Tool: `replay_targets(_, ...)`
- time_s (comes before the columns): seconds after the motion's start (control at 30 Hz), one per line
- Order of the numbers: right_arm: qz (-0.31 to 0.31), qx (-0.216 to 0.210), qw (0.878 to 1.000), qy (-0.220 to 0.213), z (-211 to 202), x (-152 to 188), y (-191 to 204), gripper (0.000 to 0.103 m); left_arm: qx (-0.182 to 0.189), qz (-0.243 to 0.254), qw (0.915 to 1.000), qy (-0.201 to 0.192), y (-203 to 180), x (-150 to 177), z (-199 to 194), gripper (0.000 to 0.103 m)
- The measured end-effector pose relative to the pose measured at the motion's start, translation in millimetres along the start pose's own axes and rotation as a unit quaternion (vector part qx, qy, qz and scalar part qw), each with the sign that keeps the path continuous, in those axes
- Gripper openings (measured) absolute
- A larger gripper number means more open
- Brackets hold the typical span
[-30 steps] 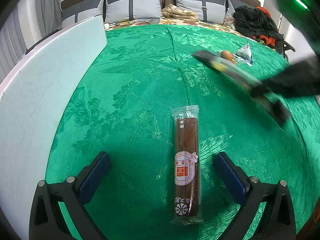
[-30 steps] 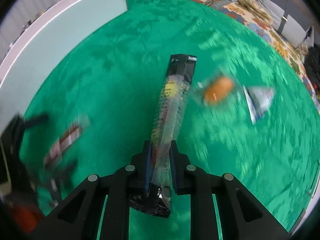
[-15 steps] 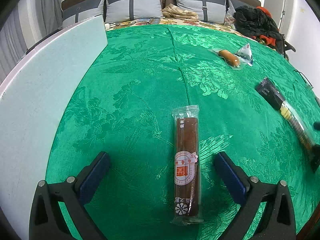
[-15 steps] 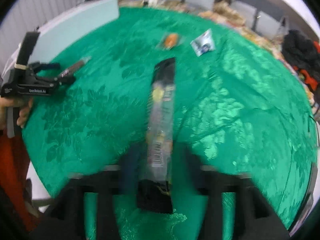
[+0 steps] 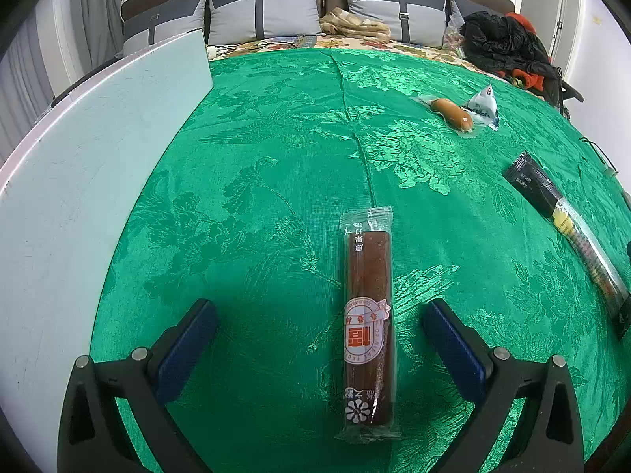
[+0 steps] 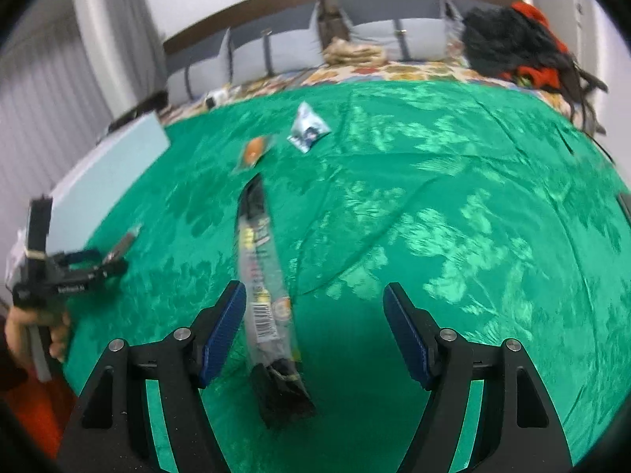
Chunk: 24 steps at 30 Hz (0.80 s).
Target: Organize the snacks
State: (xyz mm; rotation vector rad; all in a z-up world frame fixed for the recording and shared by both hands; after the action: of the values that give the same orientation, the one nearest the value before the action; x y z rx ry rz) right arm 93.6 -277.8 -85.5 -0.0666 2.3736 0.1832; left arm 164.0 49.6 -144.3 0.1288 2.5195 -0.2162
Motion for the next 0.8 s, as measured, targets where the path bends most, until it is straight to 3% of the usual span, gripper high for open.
replay_targets(0.23,0.047,0.029,0.998,0.008,2.1,2.6,-27.5,0.075,0.0,0.0,1.0,0.0,0.0,0.0,-0.1,0.103)
replay_targets(0.43,0.076,0.028,0.996,0.033,7.0,6.6,-42.5,0.075,0.003,0.002,1.0,0.004,0.5,-0.5,0.1,0.103)
replay_targets(0.6,0.076,0.024,0.996,0.04,-1.6,5.3,-47.7,0.075,0.047,0.028,0.9964,0.065,4.6,-5.1,-2.4,0.102)
replay_targets(0.67,0.071,0.021,0.996,0.046,-5.2,2.3,-48.0,0.075,0.065,0.023,0.9954,0.068,7.1,-6.6,-8.8,0.101)
replay_targets(0.8,0.06,-0.003,0.995,0.074,-2.1,-10.1,-35.4,0.075,0.072,0.045,0.9943,0.065,-7.1,-11.4,-18.6,0.088)
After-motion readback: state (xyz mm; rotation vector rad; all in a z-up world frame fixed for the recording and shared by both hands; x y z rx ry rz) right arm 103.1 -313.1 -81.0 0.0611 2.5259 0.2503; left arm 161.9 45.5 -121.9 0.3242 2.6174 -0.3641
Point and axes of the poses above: each gripper's, at about its wrist camera, not at the fingertips, and z roughly the way its jaws point, y to its left, x to its underside, the point moved 3 cm from there along z, roughly the way its jaws point, and after that the axes turned 8 degrees about x, right-handed, at the moved point
